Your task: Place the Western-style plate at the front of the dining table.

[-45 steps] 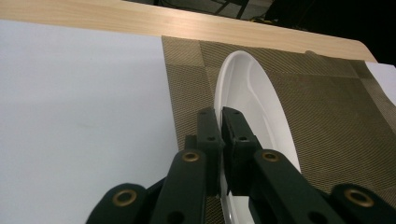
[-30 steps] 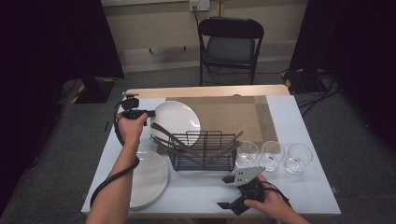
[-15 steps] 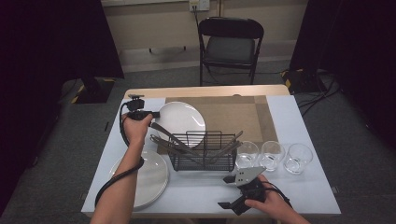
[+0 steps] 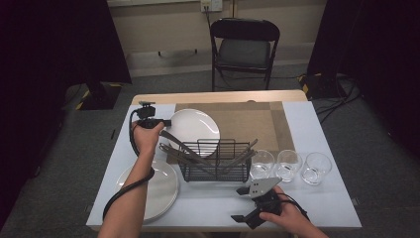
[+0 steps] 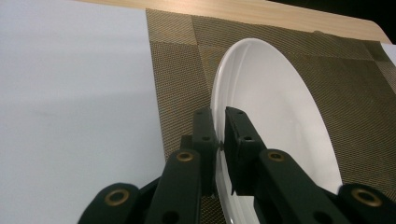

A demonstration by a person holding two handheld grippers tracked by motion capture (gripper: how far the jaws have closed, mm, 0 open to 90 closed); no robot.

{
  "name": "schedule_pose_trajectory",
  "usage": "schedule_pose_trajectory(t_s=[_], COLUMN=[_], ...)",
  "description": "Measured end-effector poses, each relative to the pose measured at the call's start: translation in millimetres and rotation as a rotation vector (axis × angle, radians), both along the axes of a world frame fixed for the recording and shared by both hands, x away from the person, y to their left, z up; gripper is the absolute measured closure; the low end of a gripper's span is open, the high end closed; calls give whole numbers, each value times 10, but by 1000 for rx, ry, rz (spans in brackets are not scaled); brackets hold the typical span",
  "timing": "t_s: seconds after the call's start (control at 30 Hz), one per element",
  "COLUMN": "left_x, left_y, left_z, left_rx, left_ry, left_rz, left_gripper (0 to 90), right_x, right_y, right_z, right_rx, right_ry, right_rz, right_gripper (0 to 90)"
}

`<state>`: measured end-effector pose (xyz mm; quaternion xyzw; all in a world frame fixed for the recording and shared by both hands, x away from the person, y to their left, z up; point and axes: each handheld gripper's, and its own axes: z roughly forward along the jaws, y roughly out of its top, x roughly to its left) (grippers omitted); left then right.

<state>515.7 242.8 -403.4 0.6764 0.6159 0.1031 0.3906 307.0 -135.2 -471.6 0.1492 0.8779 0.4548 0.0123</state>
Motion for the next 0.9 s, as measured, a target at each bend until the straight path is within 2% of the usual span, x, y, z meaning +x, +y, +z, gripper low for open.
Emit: schedule_pose_trajectory(t_s=[0.9], left_x=[43], left_y=[-64], left_z=[-87], left_rx=[14], left_ry=[3], left_rz=[-15], left_gripper=[825], right_x=[-6], right_y=[9], right_z=[-23], right_rx=[-3], right_ry=[2], right_rz=[4], right_gripper=[136])
